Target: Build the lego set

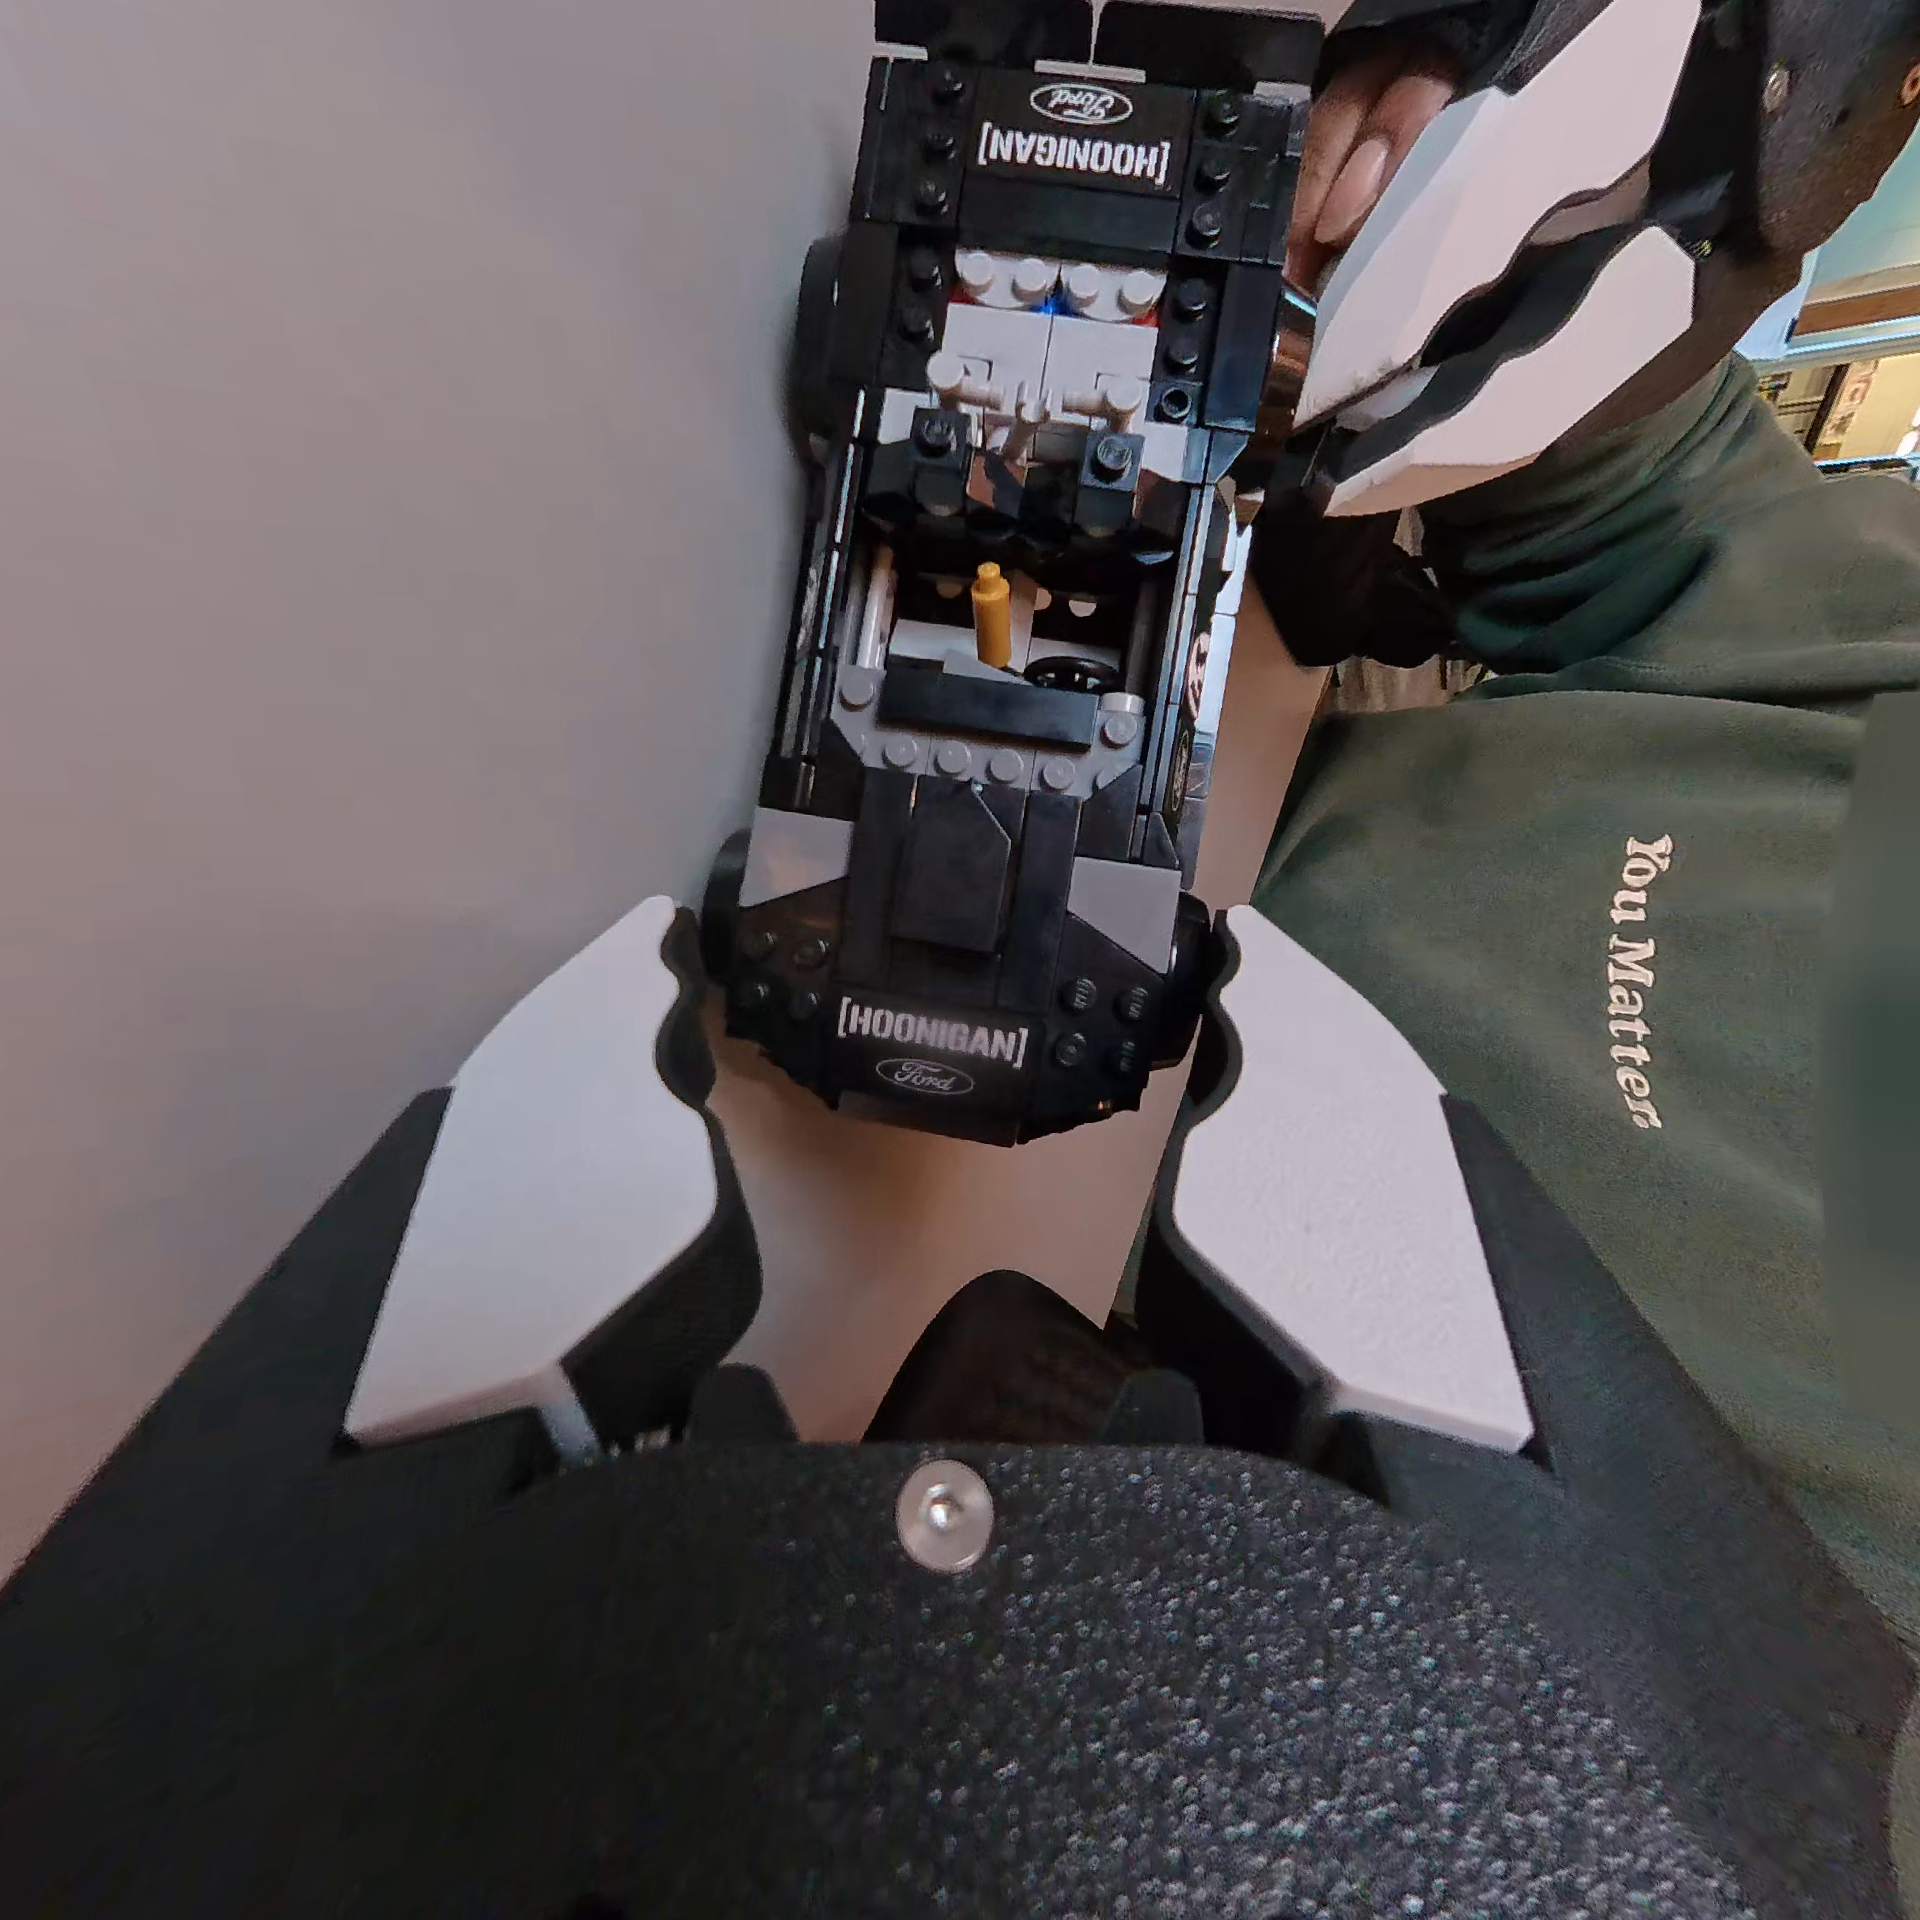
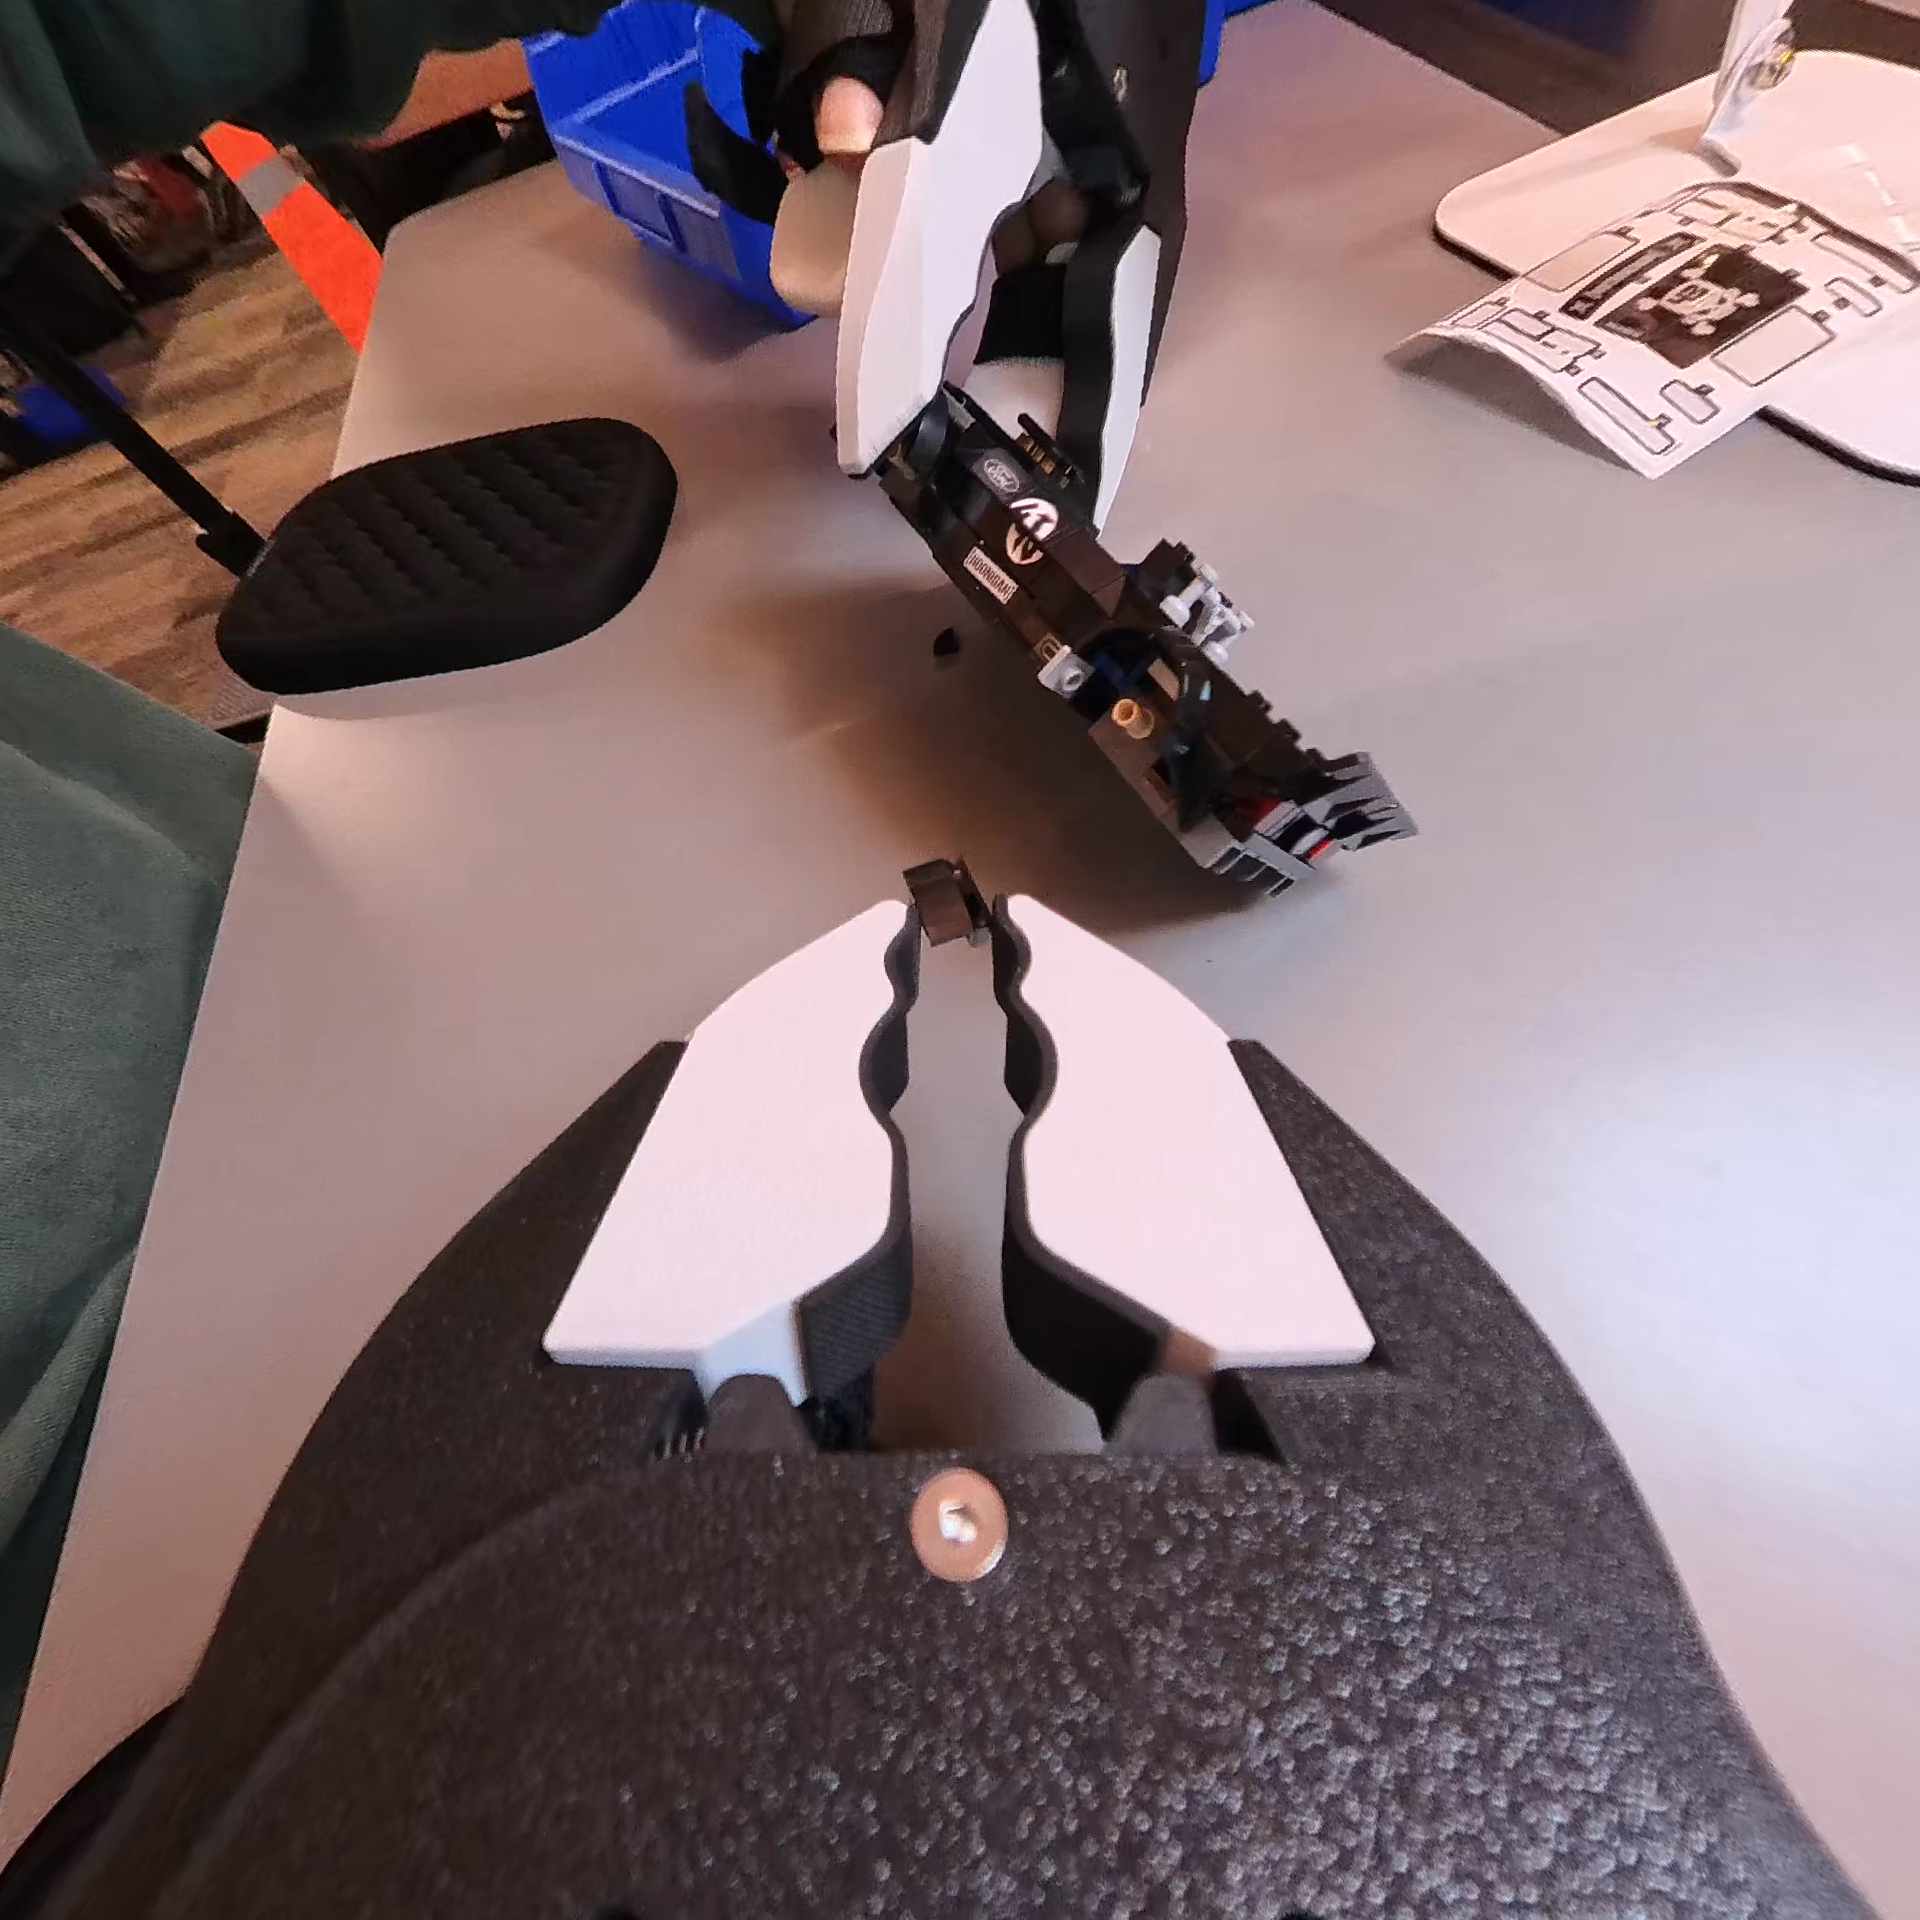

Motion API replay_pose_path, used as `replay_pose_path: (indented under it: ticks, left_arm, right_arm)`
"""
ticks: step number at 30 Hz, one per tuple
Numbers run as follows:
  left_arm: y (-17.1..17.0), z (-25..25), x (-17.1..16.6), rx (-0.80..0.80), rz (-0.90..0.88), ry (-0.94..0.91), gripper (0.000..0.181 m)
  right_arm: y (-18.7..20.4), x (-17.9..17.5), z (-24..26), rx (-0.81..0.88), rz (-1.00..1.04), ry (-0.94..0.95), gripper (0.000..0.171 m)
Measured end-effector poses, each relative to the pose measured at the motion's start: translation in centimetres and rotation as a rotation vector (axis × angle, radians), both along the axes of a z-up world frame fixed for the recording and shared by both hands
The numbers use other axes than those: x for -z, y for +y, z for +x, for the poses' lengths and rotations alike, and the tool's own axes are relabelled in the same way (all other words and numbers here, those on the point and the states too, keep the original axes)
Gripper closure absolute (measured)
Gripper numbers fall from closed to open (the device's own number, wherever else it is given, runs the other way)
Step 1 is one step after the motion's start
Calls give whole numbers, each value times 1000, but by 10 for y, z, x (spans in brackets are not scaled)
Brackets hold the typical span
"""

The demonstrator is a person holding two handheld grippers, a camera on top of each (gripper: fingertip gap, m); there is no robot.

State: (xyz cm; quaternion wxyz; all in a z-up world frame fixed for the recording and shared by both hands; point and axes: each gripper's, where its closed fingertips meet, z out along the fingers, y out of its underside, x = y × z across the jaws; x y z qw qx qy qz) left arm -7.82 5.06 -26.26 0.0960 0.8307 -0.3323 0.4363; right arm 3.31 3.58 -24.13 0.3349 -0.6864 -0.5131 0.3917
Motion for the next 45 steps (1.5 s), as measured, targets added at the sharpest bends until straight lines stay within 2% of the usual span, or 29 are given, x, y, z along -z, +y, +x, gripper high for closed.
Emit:
replay_pose_path:
  ticks: [9, 19, 25, 39, 45]
  left_arm:
    - [0, 0, 0, -7, -7, -2, 90]
    - [0, 0, 0, -9, 4, 5, 90]
    - [-4, 1, 4, 11, 115, 43, 90]
    - [-7, 5, 5, -6, 121, 68, 90]
    - [-7, 5, 5, -10, 128, 68, 90]
  right_arm:
    - [-3, 8, -3, -13, 22, -44, 158]
    - [-2, 29, -1, -29, 167, -210, 158]
    - [-5, 41, 2, -52, 256, -305, 158]
    - [-7, 45, 3, -74, 237, -325, 158]
    - [-9, 49, 9, -101, 236, -362, 152]
